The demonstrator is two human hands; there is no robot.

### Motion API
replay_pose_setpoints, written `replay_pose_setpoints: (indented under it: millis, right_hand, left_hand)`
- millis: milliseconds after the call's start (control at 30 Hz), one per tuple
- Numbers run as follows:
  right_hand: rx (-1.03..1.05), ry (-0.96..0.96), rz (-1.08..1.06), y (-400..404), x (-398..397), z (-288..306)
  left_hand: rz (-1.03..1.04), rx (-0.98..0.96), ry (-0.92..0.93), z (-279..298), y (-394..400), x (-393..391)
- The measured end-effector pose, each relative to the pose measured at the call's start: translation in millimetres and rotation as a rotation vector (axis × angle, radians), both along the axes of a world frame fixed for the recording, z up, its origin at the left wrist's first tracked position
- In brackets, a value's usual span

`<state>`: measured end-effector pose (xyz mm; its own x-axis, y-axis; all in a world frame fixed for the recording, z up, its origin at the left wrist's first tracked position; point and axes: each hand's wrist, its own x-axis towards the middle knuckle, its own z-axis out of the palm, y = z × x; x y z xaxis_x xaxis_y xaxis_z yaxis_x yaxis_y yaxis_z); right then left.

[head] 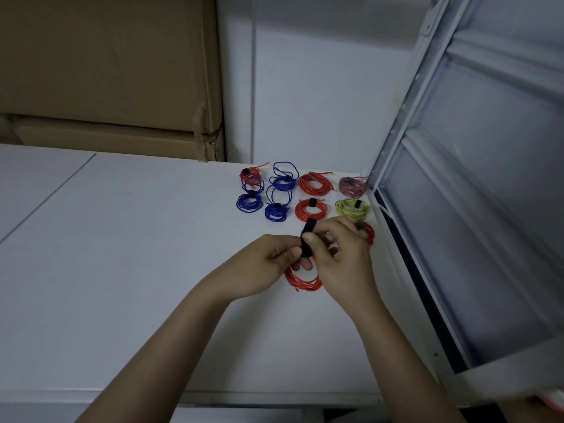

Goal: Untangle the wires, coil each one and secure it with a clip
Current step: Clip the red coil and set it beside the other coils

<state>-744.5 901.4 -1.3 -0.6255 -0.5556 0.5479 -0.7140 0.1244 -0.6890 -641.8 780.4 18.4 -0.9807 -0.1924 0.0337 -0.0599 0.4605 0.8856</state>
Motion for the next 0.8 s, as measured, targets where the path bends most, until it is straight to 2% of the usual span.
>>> replay_pose_setpoints:
  millis: [100,233,333,467,600,700,800]
  right_hand:
    - [0.001,0.002,0.01,-0.4,1.2,0.8]
    - [-0.002,-0.041,0.03,-0.4,0.2,4.6]
    - [0.004,-0.247,0.091,1.2,1.3,8.1]
    - [-0.028,-0.475,0.17,2.8,-0.7,17.7]
    - [-0.077,-0.647,0.211,3.4,-3.1,22.1]
    - [-0.096,-0.614,0.211,5.8,-2.4,25.4]
    - [-0.07,-0.468,0.188,8.8,-0.5,26.9]
  left_hand:
    - [0.013,0.054,0.011,0.4,-1.4,1.1]
    - [0.1,0.008,0.065,1.9,3.2,-3.1]
    - [0.174,-0.005,0.084,5.3,6.7,-2.5]
    - [0.145,-0.223,0.221,4.8,7.8,1.3]
    - [0.152,-0.296,0.314,3.4,6.1,2.2]
    - [0.184,-0.367,0.366,2.1,6.8,0.4]
    - [0.21,-0.469,0.427,0.6,4.6,-3.6]
